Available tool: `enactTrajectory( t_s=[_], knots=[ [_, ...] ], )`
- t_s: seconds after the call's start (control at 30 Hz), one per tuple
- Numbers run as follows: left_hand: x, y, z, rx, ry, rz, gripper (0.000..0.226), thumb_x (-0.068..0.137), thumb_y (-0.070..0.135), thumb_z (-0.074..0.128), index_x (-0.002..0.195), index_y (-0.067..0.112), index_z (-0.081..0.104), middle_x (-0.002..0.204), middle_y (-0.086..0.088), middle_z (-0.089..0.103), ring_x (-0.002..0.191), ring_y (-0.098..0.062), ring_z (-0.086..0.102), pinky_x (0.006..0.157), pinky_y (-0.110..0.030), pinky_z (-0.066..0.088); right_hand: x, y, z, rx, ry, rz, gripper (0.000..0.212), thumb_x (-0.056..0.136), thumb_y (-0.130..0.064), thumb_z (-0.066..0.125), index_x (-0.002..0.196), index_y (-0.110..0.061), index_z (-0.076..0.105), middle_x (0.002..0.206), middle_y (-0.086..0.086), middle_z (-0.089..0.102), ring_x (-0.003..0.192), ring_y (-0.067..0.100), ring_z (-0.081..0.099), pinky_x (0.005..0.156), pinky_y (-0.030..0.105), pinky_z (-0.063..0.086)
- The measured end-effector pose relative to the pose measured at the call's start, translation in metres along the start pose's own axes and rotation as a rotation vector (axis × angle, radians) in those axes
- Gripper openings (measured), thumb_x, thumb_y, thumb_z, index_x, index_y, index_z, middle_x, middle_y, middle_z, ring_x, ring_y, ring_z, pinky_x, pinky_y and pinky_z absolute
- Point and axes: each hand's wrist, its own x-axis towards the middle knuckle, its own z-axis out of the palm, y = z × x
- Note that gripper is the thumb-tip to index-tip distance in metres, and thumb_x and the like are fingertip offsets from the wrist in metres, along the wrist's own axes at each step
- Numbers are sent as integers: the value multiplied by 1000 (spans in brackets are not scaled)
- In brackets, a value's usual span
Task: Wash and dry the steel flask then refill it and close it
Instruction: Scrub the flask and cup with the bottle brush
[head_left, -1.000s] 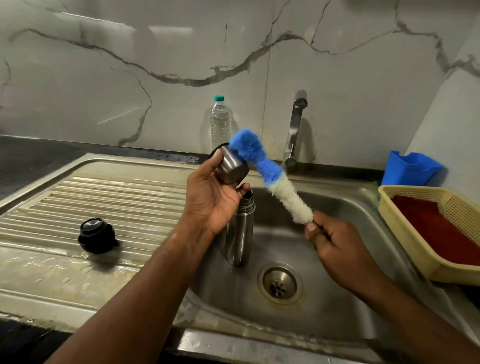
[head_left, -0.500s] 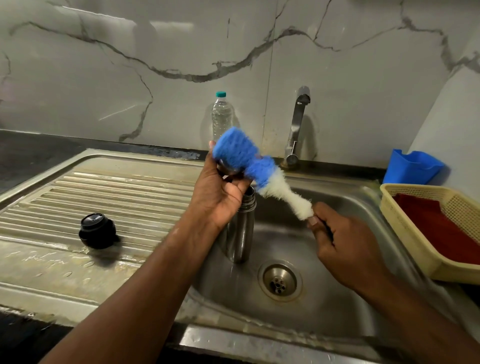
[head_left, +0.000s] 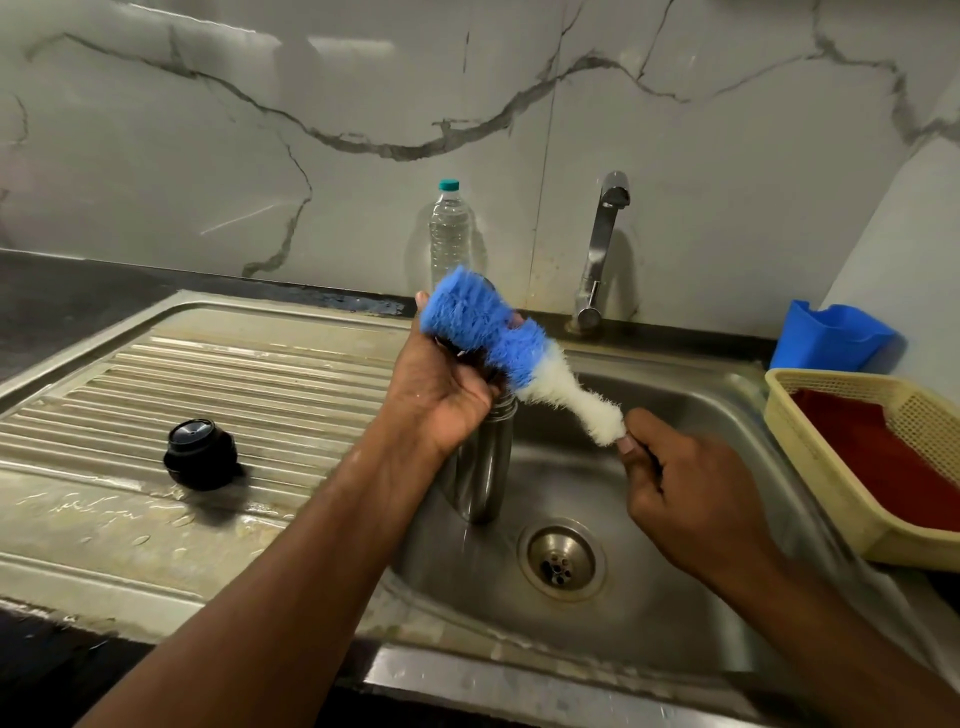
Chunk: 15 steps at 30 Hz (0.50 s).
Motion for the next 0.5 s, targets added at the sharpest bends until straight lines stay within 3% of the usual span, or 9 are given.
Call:
enactTrajectory(
  t_s=[0.07, 0.13, 0.2, 0.3, 0.37, 0.43, 0.5],
  knots=[
    [3, -1, -2, 22, 7, 8, 62, 105, 62, 45, 140, 14, 61, 121, -19, 76, 116, -33, 72, 111, -54, 49, 0, 2, 0, 10, 25, 30, 6, 99, -18, 58, 96, -24, 57, 57, -13, 42, 45, 5, 43, 41, 25, 32],
    [4, -1, -4, 32, -3, 3, 60, 105, 62, 45, 139, 15, 61, 120, -19, 76, 116, -33, 72, 116, -55, 45, 1, 3, 0, 23, 18, 26, 7, 98, -17, 58, 95, -24, 57, 56, -12, 42, 44, 6, 44, 41, 25, 32],
    [3, -2, -3, 29, -16, -17, 56, 106, 59, 47, 137, 14, 62, 114, -18, 78, 107, -33, 76, 114, -57, 47, 1, 2, 0, 12, 17, 12, 7, 98, -17, 59, 95, -23, 58, 56, -13, 41, 44, 5, 43, 43, 23, 31],
    [1, -4, -1, 93, -37, -36, 59, 105, 59, 46, 143, 15, 57, 131, -17, 72, 123, -32, 70, 110, -52, 50, 2, 4, 0, 22, 36, 49, 7, 98, -17, 59, 95, -23, 58, 57, -12, 43, 44, 5, 45, 44, 21, 29],
    [0, -5, 0, 84, -39, -44, 56, 102, 54, 53, 136, 11, 59, 138, -15, 69, 125, -31, 69, 110, -52, 50, 2, 5, 0, 38, 21, 56, 8, 99, -18, 58, 95, -25, 57, 57, -11, 46, 44, 6, 46, 43, 21, 30],
    [1, -5, 0, 76, -46, -37, 50, 101, 52, 55, 129, 11, 62, 127, -15, 74, 119, -30, 71, 107, -47, 52, 3, 7, 0, 53, 31, 69, 7, 99, -18, 58, 97, -24, 59, 59, -11, 48, 45, 6, 47, 43, 22, 33],
    [0, -4, 0, 96, -52, -24, 52, 102, 52, 55, 134, 11, 60, 125, -17, 74, 117, -30, 71, 107, -45, 52, 3, 6, 0, 100, 38, 79, 7, 99, -18, 59, 96, -24, 61, 59, -11, 49, 46, 7, 49, 43, 22, 35]
  ],
)
